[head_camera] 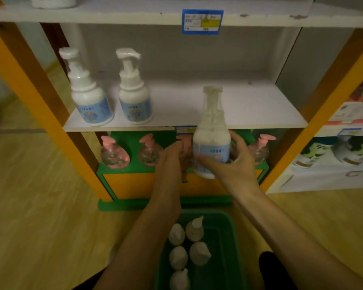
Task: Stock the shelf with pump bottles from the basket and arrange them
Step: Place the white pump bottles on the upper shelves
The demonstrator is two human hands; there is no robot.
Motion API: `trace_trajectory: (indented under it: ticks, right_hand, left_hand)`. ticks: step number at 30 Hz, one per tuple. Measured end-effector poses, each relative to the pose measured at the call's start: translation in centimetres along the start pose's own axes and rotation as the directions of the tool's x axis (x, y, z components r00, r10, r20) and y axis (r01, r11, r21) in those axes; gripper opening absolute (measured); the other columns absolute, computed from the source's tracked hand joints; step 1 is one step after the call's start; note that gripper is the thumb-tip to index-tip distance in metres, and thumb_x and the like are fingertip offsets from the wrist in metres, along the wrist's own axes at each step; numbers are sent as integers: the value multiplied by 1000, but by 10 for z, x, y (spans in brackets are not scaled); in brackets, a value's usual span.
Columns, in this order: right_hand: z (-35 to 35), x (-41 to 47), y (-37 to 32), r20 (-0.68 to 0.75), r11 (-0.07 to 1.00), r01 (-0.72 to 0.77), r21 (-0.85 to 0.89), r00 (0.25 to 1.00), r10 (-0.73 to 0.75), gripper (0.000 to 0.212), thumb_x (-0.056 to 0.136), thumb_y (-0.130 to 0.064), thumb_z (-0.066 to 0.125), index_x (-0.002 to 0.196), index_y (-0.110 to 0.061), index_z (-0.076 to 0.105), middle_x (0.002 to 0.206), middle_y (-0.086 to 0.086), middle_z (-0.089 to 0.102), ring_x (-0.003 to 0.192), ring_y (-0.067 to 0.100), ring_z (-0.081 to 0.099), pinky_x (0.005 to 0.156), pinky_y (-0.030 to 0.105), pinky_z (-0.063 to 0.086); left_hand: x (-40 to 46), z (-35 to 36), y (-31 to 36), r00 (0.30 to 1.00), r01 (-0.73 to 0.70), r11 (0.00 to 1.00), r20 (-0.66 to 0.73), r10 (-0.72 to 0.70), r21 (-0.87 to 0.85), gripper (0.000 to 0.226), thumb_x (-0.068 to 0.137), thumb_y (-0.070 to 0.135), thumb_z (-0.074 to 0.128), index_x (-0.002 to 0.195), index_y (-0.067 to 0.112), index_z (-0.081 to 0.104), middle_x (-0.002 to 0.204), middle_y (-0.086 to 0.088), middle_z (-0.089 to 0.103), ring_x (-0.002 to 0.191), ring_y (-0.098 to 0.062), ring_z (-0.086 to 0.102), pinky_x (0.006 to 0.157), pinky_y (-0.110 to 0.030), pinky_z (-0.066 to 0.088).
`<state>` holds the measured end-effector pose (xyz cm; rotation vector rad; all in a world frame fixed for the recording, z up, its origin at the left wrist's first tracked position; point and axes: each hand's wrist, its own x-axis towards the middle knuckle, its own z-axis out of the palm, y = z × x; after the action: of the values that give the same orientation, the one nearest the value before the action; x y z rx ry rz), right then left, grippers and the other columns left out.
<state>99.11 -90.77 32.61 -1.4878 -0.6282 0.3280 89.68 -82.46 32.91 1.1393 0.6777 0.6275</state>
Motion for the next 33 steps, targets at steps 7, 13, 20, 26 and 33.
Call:
trace_trajectory:
  ticks: [7, 13, 20, 26, 33]
  right_hand:
    - [22, 59, -16, 17, 983, 123, -136, 992, -122, 76, 58, -25, 87, 121, -29, 43, 105, -16, 57, 91, -3, 62, 65, 13, 53]
    - [42, 100, -14, -4, 951, 144, -273, 989, -151, 77, 60, -28, 88, 121, -21, 42, 111, -4, 57, 94, 12, 62, 80, 30, 57]
    - [51, 123, -10, 4, 932, 138, -334, 989, -145, 79, 60, -25, 89, 122, -16, 41, 115, 0, 56, 97, 16, 61, 84, 32, 56]
    - [58, 131, -5, 33, 917, 158, -366, 987, -157, 78, 61, -26, 88, 121, -16, 38, 114, -1, 54, 98, 17, 60, 81, 28, 55]
    - [67, 136, -2, 70, 914, 170, -369, 985, -155, 79, 64, -26, 87, 121, -12, 34, 107, -4, 53, 94, 15, 60, 77, 24, 53]
  left_hand:
    - [-4, -4, 25, 991, 135, 987, -13, -136, -84, 22, 93, 30, 48, 75, 28, 61, 79, 7, 72, 87, -14, 63, 73, -28, 47]
    - [1, -13, 28, 981, 158, 962, -76, -178, -221, 15, 91, 27, 51, 86, 19, 64, 104, -9, 72, 89, -21, 64, 70, -29, 49]
    - [10, -17, 19, 967, 229, 933, -46, -251, -277, 16, 91, 29, 50, 96, 20, 63, 94, -1, 75, 86, -17, 67, 74, -30, 49]
    - [11, -19, 21, 962, 234, 921, -63, -266, -312, 17, 91, 30, 51, 97, 20, 63, 91, -1, 75, 81, -16, 66, 68, -29, 48]
    - [8, -21, 23, 956, 251, 906, -59, -287, -340, 15, 89, 29, 52, 90, 19, 63, 89, -2, 75, 73, -15, 64, 63, -27, 47]
